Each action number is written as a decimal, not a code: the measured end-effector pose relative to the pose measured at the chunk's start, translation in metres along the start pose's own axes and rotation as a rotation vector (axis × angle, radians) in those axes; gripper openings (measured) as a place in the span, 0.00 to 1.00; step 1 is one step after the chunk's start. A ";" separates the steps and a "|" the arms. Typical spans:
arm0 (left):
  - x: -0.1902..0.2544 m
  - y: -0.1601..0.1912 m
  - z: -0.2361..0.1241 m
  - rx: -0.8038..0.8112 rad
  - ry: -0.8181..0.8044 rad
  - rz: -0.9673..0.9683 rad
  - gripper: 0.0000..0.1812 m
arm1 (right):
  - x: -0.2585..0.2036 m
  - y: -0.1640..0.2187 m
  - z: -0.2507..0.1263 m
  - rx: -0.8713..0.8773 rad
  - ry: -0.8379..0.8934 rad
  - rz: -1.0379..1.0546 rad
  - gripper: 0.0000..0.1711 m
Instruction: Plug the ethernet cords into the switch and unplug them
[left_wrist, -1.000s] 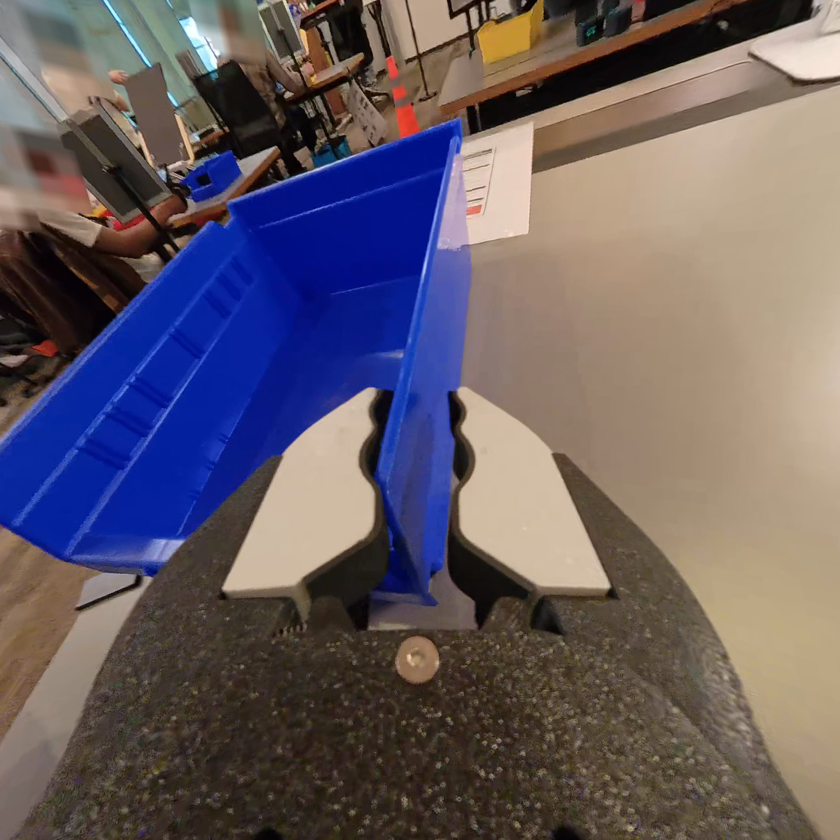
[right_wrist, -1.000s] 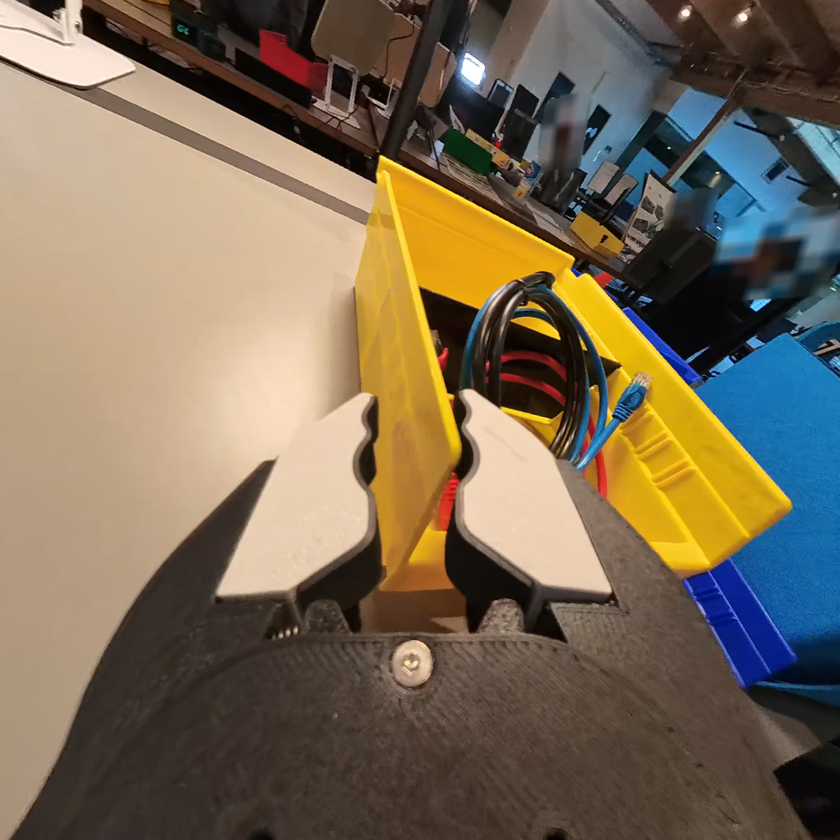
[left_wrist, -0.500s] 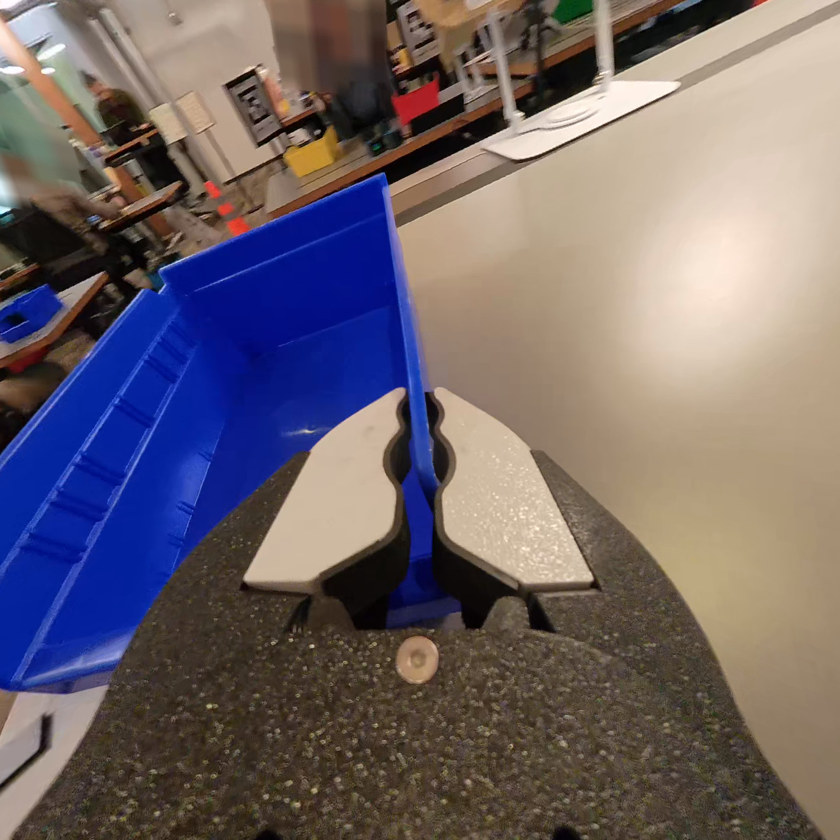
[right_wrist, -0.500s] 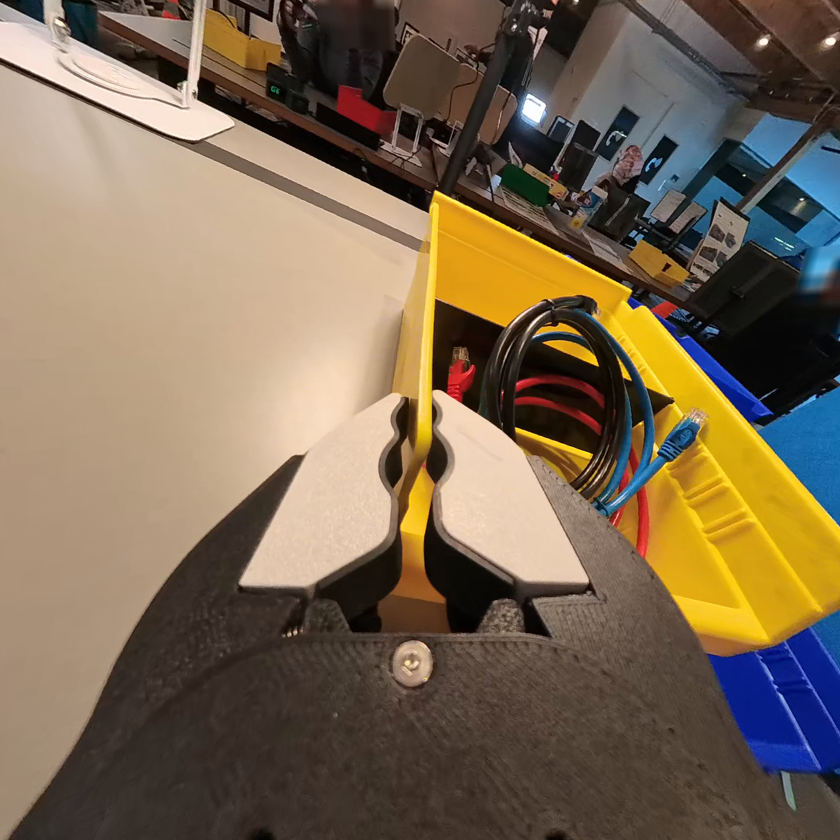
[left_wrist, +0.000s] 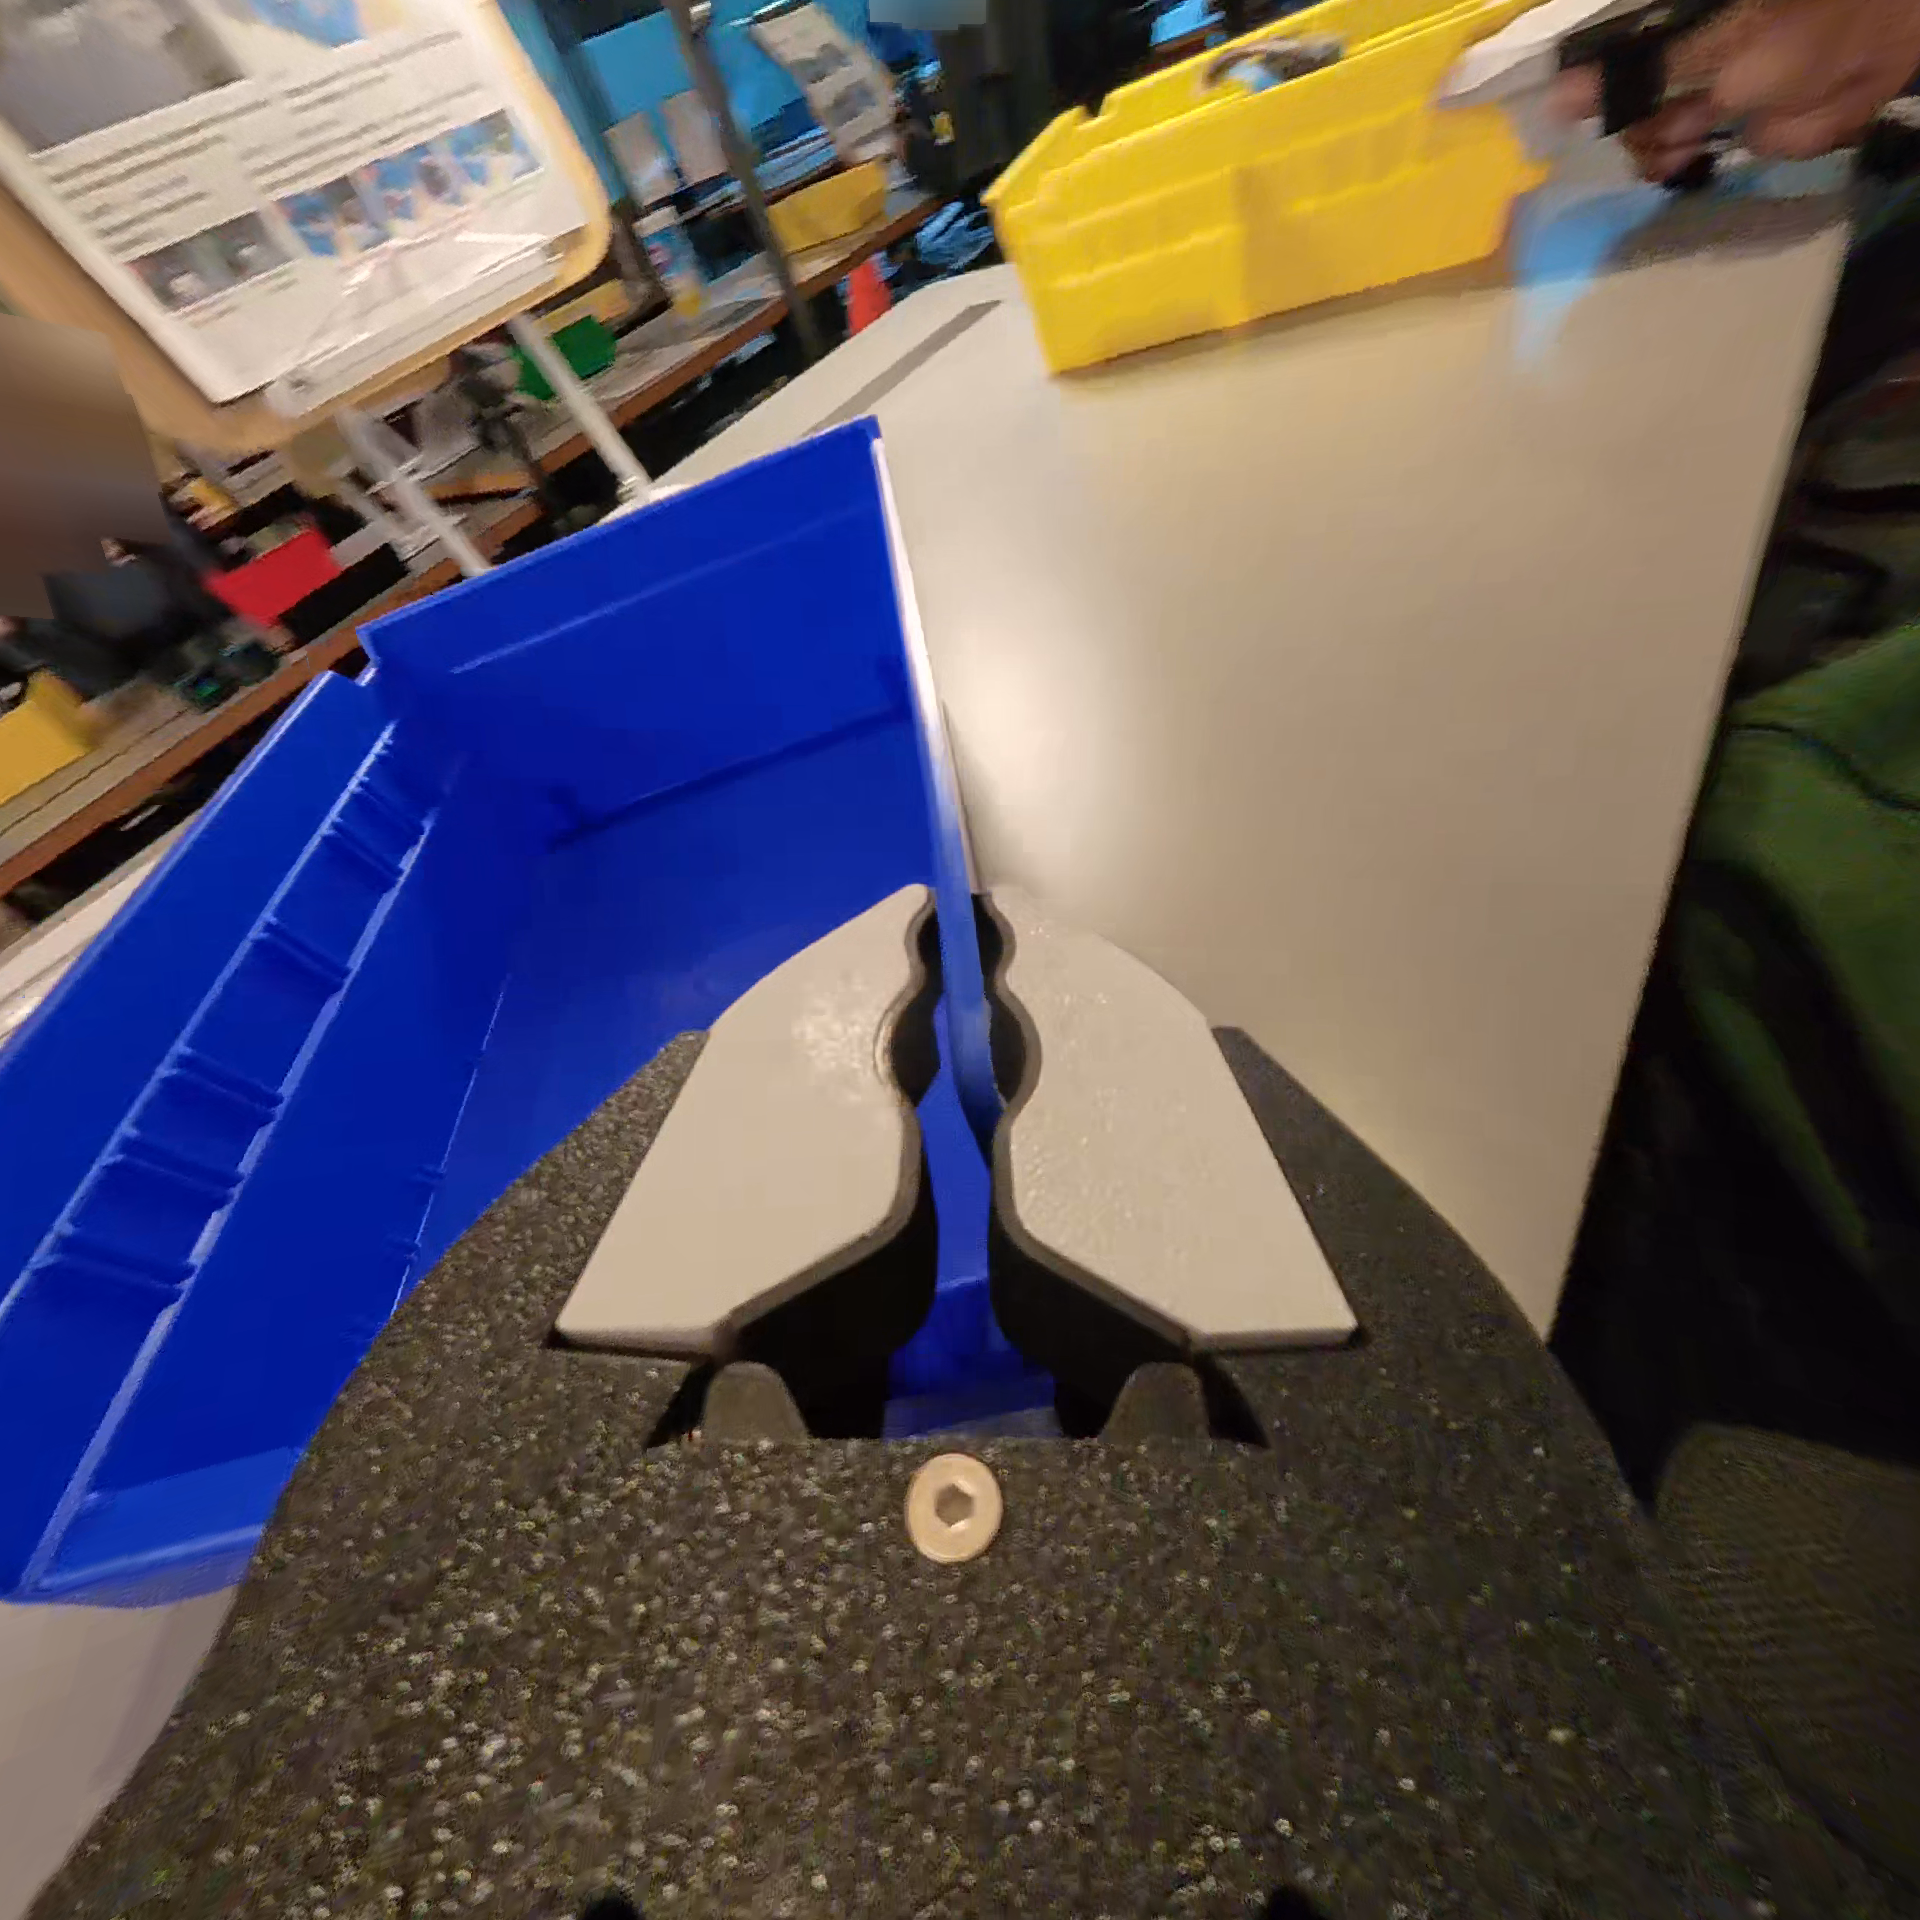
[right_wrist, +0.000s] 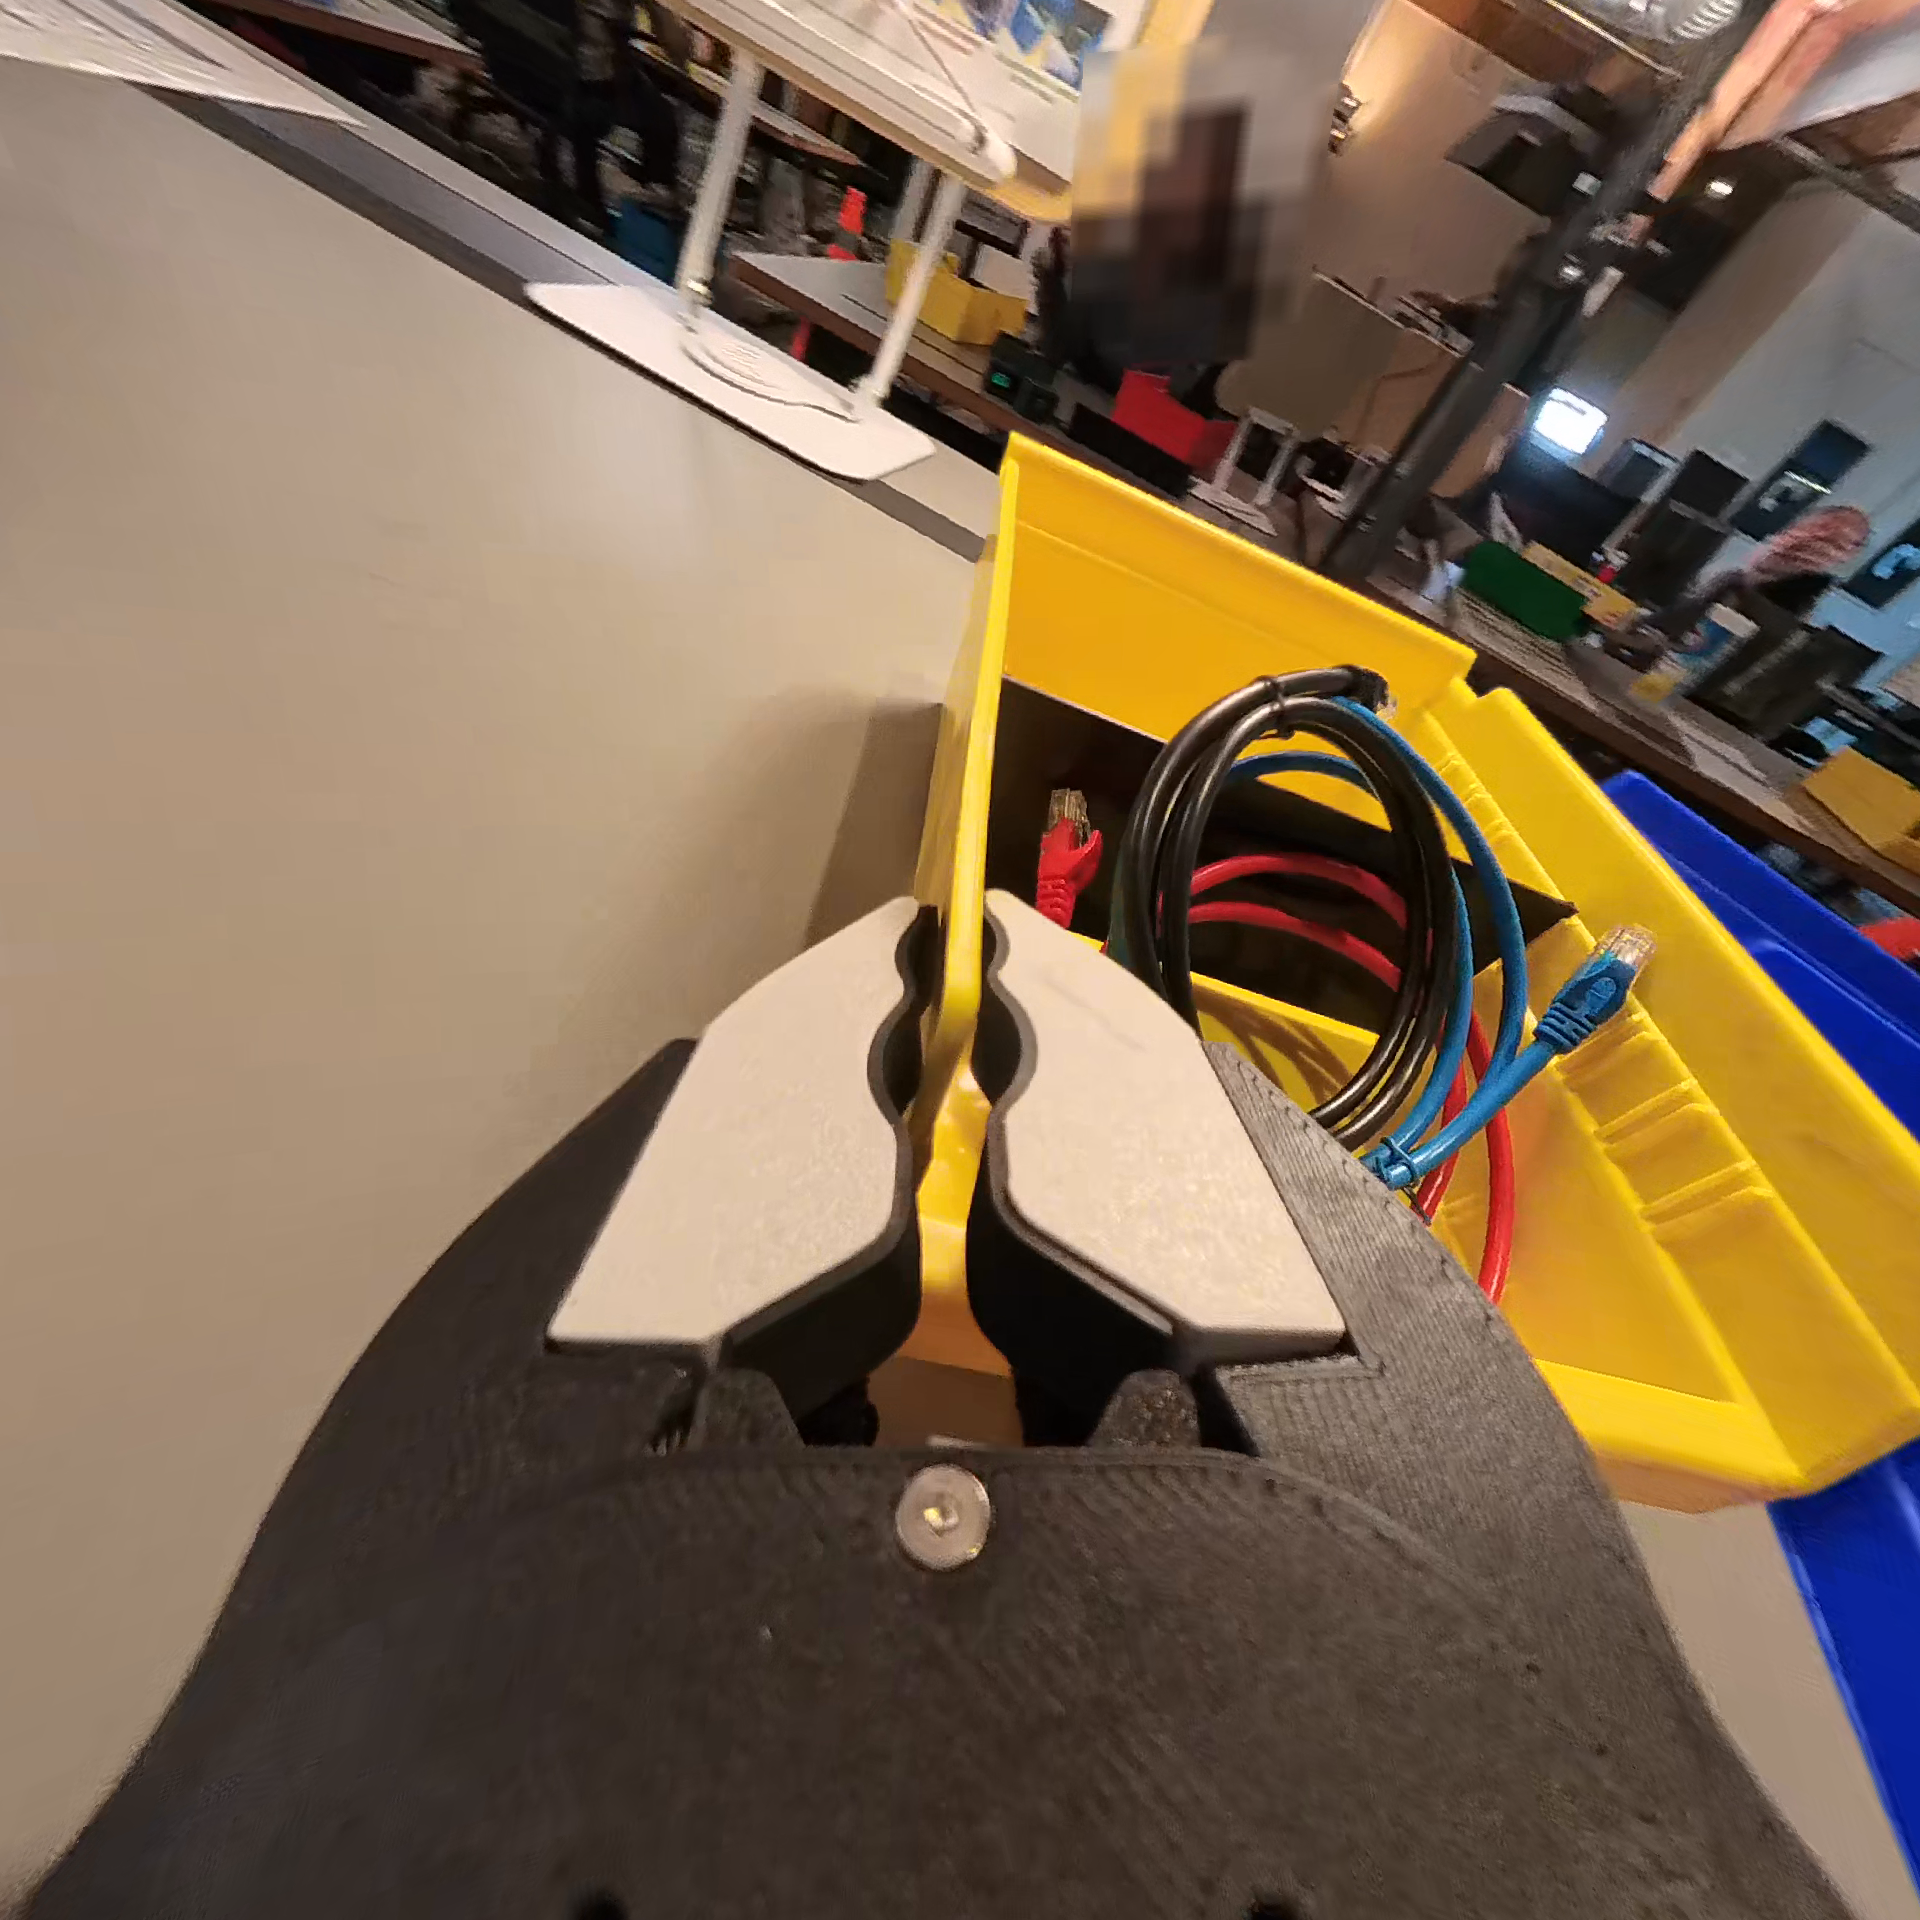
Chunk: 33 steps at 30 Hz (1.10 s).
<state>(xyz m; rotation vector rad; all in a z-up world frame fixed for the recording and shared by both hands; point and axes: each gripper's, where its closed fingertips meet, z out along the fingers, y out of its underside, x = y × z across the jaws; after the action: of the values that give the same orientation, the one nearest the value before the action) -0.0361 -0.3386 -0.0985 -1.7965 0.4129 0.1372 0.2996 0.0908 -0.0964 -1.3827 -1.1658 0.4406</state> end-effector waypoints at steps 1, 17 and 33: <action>0.009 -0.004 0.004 0.014 0.045 0.013 0.03 | -0.007 -0.003 0.000 0.013 -0.034 -0.003 0.03; 0.132 -0.042 -0.006 0.199 0.749 0.127 0.02 | -0.132 -0.054 -0.004 0.204 -0.602 -0.071 0.03; 0.165 -0.060 0.013 0.251 0.903 0.166 0.02 | -0.180 -0.084 0.046 0.162 -1.045 -0.009 0.02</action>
<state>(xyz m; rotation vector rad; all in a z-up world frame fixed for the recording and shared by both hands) 0.1397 -0.3478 -0.0975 -1.4890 1.1601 -0.6106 0.1543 -0.0522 -0.0977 -0.9800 -1.8982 1.3120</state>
